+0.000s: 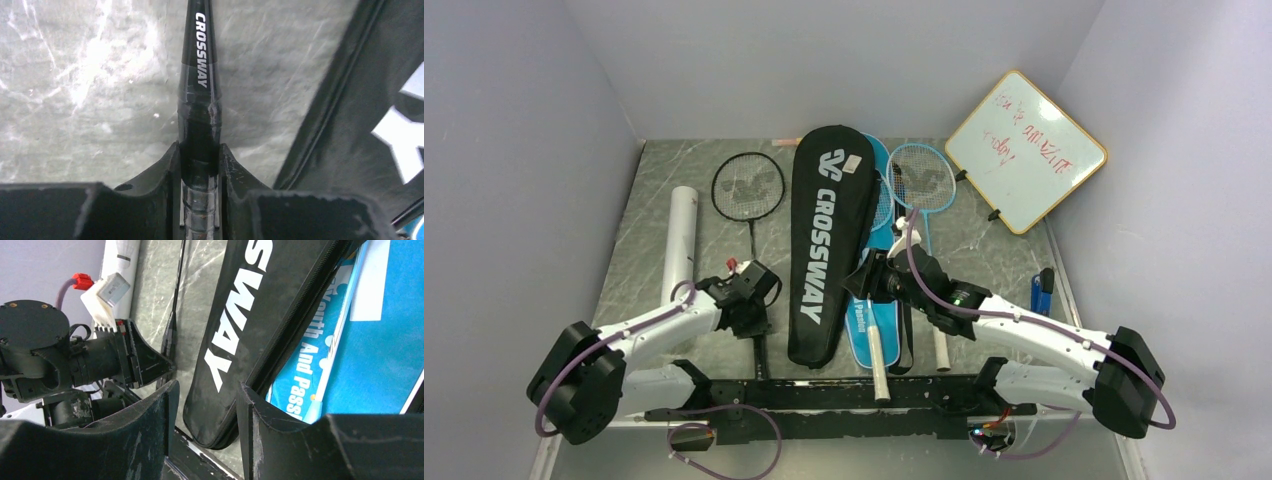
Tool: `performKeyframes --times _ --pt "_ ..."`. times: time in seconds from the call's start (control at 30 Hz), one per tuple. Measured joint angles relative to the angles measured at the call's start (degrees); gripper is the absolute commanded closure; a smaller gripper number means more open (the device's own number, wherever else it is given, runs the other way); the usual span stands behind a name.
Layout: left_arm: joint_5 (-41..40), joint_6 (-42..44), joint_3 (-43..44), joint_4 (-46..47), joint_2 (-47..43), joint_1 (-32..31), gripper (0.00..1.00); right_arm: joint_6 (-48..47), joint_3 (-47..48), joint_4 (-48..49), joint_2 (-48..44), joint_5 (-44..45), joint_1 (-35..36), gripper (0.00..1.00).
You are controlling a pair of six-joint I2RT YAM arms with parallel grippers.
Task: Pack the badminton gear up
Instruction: Pick up the racket from the center of the board, then place the racket in the racket bag.
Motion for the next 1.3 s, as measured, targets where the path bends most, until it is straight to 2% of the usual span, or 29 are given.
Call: performKeyframes --times 0.13,0.23,0.4,0.5,0.67,0.83,0.93,1.07,1.3 --pt "-1.62 -0.66 0.48 1.38 0.24 -0.17 0.95 0.17 -0.35 0.07 0.00 0.00 0.00 0.51" --pt "-4.72 -0.57 3.04 -2.14 0.37 -0.17 0.95 0.17 -0.37 0.07 -0.02 0.04 -0.02 0.51" --pt "-9.73 0.61 13.22 -8.94 -5.40 -0.02 0.95 0.17 -0.37 -0.15 -0.50 0.39 -0.02 0.51" --pt "-10.62 2.40 19.96 -9.18 -9.73 -0.07 0.95 0.15 -0.37 -0.52 -1.46 1.11 -0.04 0.52" --pt "-7.56 5.20 22.67 -4.92 -13.77 -0.04 0.95 -0.22 -0.24 -2.29 -2.91 2.69 -0.35 0.52" --pt "0.15 5.46 17.97 3.34 -11.56 -1.03 0.95 -2.10 2.14 -8.70 -3.96 6.36 -1.73 0.52" --pt "1.99 5.09 14.91 7.65 -7.28 -4.79 0.95 -3.50 3.98 -12.70 -5.22 8.96 -3.87 0.52" --pt "2.49 3.61 14.12 13.05 0.85 -14.27 0.95 -5.20 4.79 -17.49 -8.24 11.58 -8.37 0.51" --pt "1.27 -1.27 14.36 22.21 10.73 -24.57 0.94 -5.97 3.39 -21.38 -13.05 10.38 -11.65 0.51"
